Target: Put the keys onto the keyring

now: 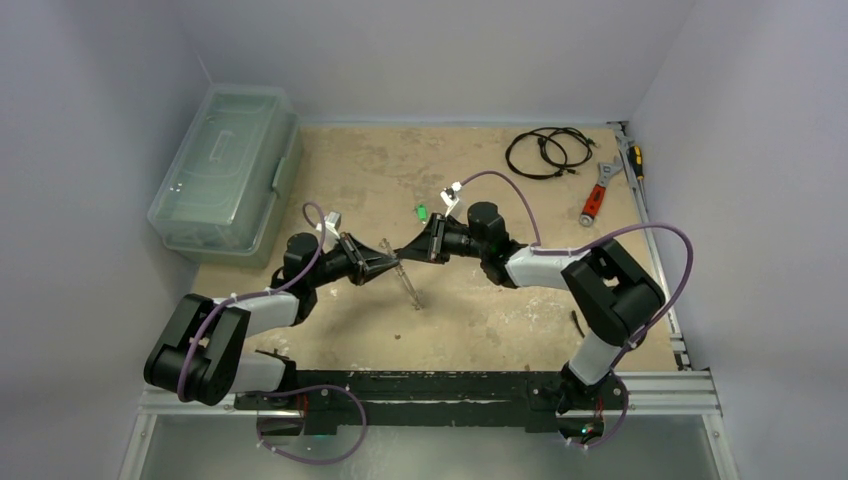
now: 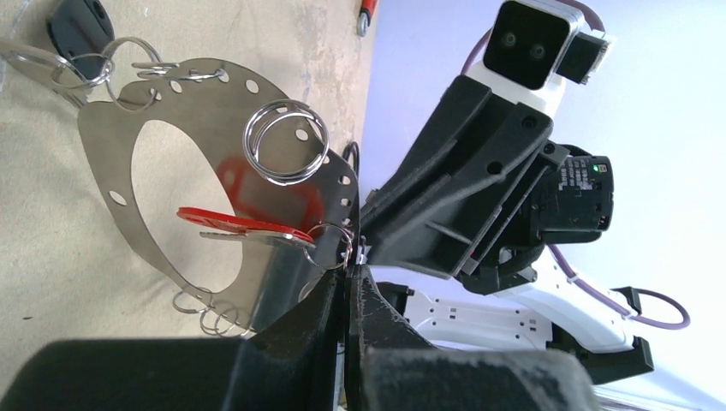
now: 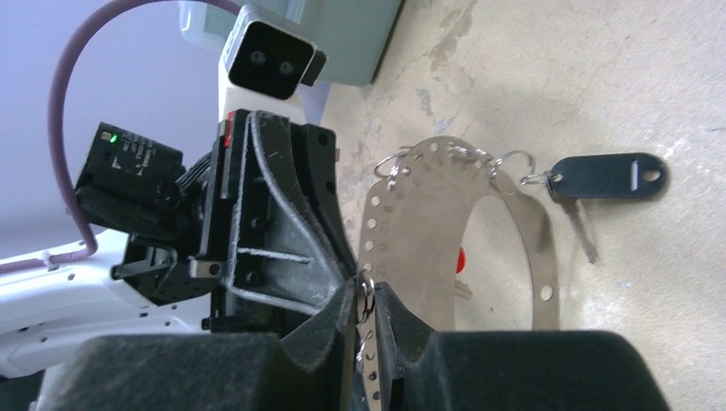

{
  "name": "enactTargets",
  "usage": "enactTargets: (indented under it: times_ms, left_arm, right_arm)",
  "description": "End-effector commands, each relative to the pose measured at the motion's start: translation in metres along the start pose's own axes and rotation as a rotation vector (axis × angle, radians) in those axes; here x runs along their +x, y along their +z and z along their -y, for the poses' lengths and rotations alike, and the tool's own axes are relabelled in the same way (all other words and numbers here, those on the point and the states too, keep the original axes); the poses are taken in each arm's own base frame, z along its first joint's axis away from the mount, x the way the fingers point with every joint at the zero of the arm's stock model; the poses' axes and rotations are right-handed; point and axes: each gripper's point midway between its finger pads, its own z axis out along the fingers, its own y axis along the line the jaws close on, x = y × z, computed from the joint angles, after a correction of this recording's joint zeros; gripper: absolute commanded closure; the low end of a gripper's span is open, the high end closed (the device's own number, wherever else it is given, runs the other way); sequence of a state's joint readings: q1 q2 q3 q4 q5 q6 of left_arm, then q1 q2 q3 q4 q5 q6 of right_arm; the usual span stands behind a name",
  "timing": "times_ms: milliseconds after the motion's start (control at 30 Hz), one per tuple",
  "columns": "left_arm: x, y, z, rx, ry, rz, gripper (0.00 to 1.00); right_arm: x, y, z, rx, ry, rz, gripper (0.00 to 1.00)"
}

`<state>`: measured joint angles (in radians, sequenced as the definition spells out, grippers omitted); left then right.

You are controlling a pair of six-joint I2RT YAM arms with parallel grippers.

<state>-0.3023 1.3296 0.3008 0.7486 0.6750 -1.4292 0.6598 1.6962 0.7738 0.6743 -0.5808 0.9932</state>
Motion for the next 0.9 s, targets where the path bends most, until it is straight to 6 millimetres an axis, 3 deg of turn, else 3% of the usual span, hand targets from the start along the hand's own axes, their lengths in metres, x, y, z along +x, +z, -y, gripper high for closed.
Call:
enactTargets:
  times_ms: [0, 133, 367, 467, 533, 700, 767, 867]
  left_arm:
    - [0.003, 0.000, -0.002, 0.013, 0.058, -0.008, 1.00]
    - [0.003, 0.000, -0.001, 0.014, 0.066, -0.006, 1.00]
    - [0.002, 0.000, -0.002, 0.009, 0.077, -0.006, 1.00]
    - [0.002, 0.001, -0.003, 0.003, 0.086, -0.006, 1.00]
    - [0.001, 0.001, -0.003, 0.002, 0.091, -0.007, 1.00]
    - [-0.003, 0.000, -0.006, -0.050, 0.136, 0.011, 0.61]
    - [-0.007, -0.002, -0.005, -0.080, 0.165, 0.028, 0.51]
    - [-0.013, -0.006, -0.001, -0.129, 0.221, 0.057, 0.44]
  right_arm:
    - [0.016, 0.002, 0.004, -0.021, 0.013, -0.045, 0.87]
    - [0.016, 0.002, 0.003, -0.026, 0.011, -0.044, 0.95]
    - [0.016, 0.002, 0.002, -0.040, 0.023, -0.043, 0.91]
    - [0.016, 0.001, -0.006, -0.077, 0.027, -0.044, 1.00]
    - [0.016, 0.001, -0.007, -0.075, 0.031, -0.046, 1.00]
    - [0.017, -0.001, 0.000, -0.025, 0.013, -0.056, 1.00]
    - [0.016, -0.002, 0.003, 0.003, -0.009, -0.056, 1.00]
    - [0.013, -0.004, 0.007, 0.059, -0.054, -0.052, 1.00]
